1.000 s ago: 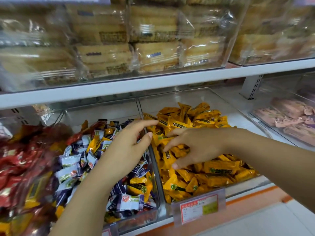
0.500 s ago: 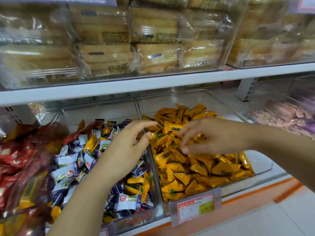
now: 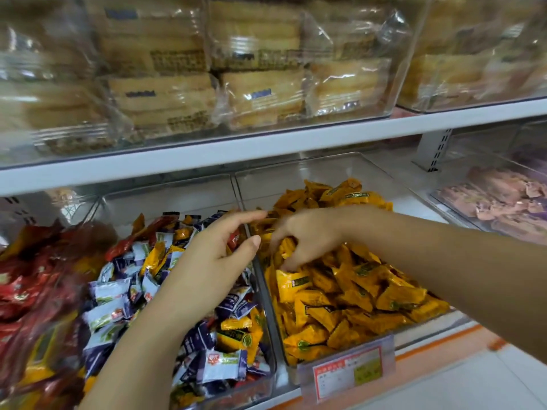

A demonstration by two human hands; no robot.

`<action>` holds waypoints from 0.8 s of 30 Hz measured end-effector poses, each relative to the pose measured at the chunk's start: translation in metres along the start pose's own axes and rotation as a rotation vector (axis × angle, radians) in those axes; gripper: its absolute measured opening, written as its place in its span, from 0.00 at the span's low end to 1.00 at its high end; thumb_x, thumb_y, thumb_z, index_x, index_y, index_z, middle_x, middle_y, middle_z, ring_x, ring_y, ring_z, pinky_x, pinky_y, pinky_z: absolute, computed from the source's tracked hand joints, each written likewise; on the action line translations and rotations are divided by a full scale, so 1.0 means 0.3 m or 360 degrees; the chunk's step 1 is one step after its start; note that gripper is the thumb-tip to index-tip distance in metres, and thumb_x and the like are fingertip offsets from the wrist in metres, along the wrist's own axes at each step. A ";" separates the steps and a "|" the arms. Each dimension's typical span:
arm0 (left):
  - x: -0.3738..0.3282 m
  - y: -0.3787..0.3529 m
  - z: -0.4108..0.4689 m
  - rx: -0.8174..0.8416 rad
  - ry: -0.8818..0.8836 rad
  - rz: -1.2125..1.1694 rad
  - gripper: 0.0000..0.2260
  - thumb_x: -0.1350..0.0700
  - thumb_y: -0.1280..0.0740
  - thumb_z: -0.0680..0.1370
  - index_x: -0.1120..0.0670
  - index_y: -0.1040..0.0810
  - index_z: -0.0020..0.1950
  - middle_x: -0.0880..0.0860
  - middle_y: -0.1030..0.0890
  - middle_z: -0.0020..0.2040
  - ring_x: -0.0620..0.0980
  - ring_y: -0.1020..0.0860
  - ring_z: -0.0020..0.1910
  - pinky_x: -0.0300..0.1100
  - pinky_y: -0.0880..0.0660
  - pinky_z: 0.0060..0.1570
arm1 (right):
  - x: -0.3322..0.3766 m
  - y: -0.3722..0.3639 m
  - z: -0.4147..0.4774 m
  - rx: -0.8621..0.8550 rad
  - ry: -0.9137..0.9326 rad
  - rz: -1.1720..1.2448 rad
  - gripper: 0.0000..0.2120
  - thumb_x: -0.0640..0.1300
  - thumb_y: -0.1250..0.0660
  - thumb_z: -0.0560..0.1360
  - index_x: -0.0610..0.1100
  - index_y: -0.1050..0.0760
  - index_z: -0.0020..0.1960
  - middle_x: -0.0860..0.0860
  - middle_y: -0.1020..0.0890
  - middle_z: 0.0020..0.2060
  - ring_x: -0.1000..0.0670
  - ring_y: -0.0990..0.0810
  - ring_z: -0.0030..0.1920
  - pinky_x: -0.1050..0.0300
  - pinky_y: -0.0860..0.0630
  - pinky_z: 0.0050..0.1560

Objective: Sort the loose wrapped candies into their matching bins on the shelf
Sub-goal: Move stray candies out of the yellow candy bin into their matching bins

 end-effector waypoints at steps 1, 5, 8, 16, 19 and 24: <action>0.003 0.000 0.001 -0.0002 0.0003 -0.0004 0.14 0.50 0.38 0.78 0.32 0.29 0.61 0.21 0.34 0.50 0.14 0.37 0.45 0.19 0.37 0.45 | -0.003 -0.004 -0.023 0.0017 0.0021 -0.0017 0.21 0.56 0.34 0.74 0.55 0.29 0.65 0.52 0.31 0.67 0.49 0.32 0.66 0.56 0.32 0.63; 0.005 -0.005 0.003 0.0019 -0.0002 -0.0009 0.14 0.50 0.38 0.79 0.33 0.29 0.61 0.19 0.34 0.48 0.13 0.38 0.45 0.18 0.39 0.46 | -0.004 -0.013 -0.093 0.0051 0.0055 -0.0067 0.17 0.54 0.36 0.76 0.55 0.27 0.64 0.53 0.33 0.69 0.49 0.36 0.70 0.53 0.35 0.68; 0.004 -0.003 0.001 0.0011 -0.0010 -0.0023 0.14 0.51 0.38 0.79 0.32 0.29 0.60 0.18 0.34 0.45 0.13 0.38 0.45 0.15 0.39 0.44 | -0.012 -0.019 -0.134 0.0084 0.0052 -0.0043 0.15 0.55 0.38 0.77 0.54 0.26 0.62 0.57 0.27 0.60 0.51 0.33 0.67 0.56 0.33 0.62; -0.003 -0.004 0.000 0.0009 -0.0031 0.0014 0.15 0.51 0.38 0.79 0.33 0.30 0.61 0.23 0.32 0.50 0.20 0.31 0.43 0.15 0.38 0.43 | -0.084 -0.027 -0.248 0.0084 0.0020 0.0200 0.13 0.56 0.39 0.77 0.58 0.24 0.60 0.56 0.29 0.65 0.55 0.35 0.68 0.54 0.38 0.69; -0.007 -0.006 0.000 0.0012 -0.0027 0.0005 0.15 0.51 0.39 0.79 0.34 0.30 0.62 0.23 0.36 0.51 0.13 0.38 0.43 0.15 0.39 0.43 | -0.074 0.012 -0.273 0.0027 0.0058 0.0412 0.11 0.55 0.38 0.76 0.60 0.23 0.57 0.61 0.29 0.65 0.65 0.35 0.65 0.63 0.41 0.66; -0.006 -0.007 0.003 0.0021 -0.0038 0.0005 0.14 0.51 0.38 0.79 0.32 0.30 0.60 0.22 0.35 0.49 0.13 0.38 0.44 0.16 0.38 0.44 | -0.090 0.125 -0.211 -0.0345 0.0039 0.0390 0.10 0.51 0.39 0.78 0.59 0.23 0.57 0.58 0.24 0.62 0.60 0.28 0.61 0.62 0.34 0.62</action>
Point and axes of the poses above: each hand's wrist, its own z-axis towards the middle knuckle, its own y-axis out of the back of the hand, x = y × z, the point moved 9 cm from there along z, towards the middle knuckle
